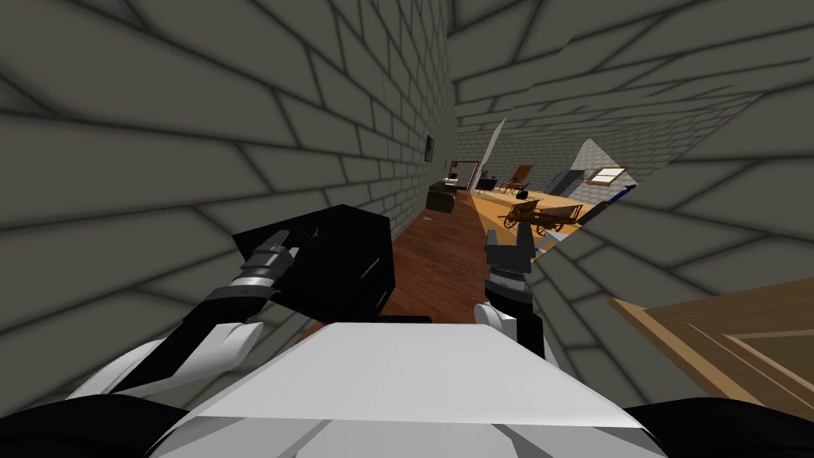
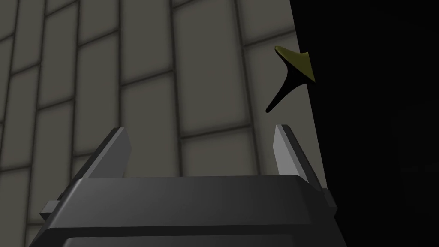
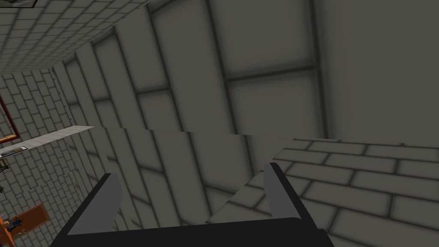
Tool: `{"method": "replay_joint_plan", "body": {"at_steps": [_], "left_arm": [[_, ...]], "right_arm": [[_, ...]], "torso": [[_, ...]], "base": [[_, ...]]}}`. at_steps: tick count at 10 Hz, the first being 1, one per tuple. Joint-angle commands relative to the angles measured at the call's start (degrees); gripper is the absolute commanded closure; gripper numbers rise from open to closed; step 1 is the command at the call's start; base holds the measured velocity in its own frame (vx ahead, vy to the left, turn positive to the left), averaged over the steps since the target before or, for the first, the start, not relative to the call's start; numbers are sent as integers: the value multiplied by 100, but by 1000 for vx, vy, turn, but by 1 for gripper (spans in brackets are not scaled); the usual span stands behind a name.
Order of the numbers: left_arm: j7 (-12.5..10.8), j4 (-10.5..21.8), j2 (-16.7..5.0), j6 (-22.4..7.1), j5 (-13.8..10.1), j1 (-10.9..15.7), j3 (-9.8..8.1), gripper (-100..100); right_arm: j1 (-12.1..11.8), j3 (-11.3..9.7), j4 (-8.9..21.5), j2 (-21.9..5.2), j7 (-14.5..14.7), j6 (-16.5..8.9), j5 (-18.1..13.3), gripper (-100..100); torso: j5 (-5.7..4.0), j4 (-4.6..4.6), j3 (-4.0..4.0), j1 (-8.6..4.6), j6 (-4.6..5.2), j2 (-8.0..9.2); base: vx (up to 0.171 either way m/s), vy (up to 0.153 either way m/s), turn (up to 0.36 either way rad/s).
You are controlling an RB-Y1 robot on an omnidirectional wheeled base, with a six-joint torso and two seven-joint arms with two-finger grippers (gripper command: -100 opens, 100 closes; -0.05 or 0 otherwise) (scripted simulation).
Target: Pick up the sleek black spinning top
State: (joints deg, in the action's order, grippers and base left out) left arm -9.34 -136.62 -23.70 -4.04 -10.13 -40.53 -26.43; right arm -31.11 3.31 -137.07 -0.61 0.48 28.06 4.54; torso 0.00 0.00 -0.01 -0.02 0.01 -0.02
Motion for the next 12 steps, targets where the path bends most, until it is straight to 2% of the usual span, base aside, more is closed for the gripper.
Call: {"method": "replay_joint_plan", "body": {"at_steps": [1,2,3,4,5,6,7,8,9,10,11,12], "left_arm": [[-119,-65,-240,-286,-155,-108,-258,-100],[-119,-65,-240,-443,-155,-108,-258,-100],[-207,-109,-436,-628,-281,-199,-465,-100],[-207,-109,-436,-774,-281,-199,-465,-100],[-288,-150,-631,-958,-406,-286,-669,-100],[-288,-150,-631,-1107,-406,-286,-669,-100],[-363,-190,-823,-1331,-531,-371,-869,-100],[-363,-190,-823,-1442,-531,-371,-869,-100],[-431,-228,-1013,-1672,-655,-452,-1064,-100],[-431,-228,-1013,-1778,-655,-452,-1064,-100],[-492,-265,-1198,-1990,-776,-529,-1252,-100],[-492,-265,-1198,-2111,-776,-529,-1252,-100]], "right_arm": [[0,0,0,0,0,0,0,0],[0,0,0,0,0,0,0,0],[0,0,0,0,0,0,0,0],[0,0,0,0,0,0,0,0],[0,0,0,0,0,0,0,0],[0,0,0,0,0,0,0,0],[0,0,0,0,0,0,0,0],[0,0,0,0,0,0,0,0],[0,0,0,0,0,0,0,0],[0,0,0,0,0,0,0,0],[0,0,0,0,0,0,0,0],[0,0,0,0,0,0,0,0]], "torso": [[0,0,0,0,0,0],[-1,0,-1,0,1,-1],[0,0,-1,0,0,-1],[0,0,-1,0,0,-2],[0,0,-1,1,0,-1],[0,0,-1,0,0,-2],[0,0,-1,1,0,-2],[0,0,-1,1,1,-2],[1,0,-1,2,0,-1],[0,-1,-1,2,1,-2],[1,-1,-1,2,-1,-2],[0,-1,-2,2,1,-3]], "base": [[10,-10,-51],[9,-6,-19],[12,-9,-45],[8,-7,-20],[12,-8,-46],[9,-5,-27],[10,-7,-59],[9,-2,-26],[12,-4,-54],[12,-1,-27],[14,-3,-56],[13,1,-37]]}}
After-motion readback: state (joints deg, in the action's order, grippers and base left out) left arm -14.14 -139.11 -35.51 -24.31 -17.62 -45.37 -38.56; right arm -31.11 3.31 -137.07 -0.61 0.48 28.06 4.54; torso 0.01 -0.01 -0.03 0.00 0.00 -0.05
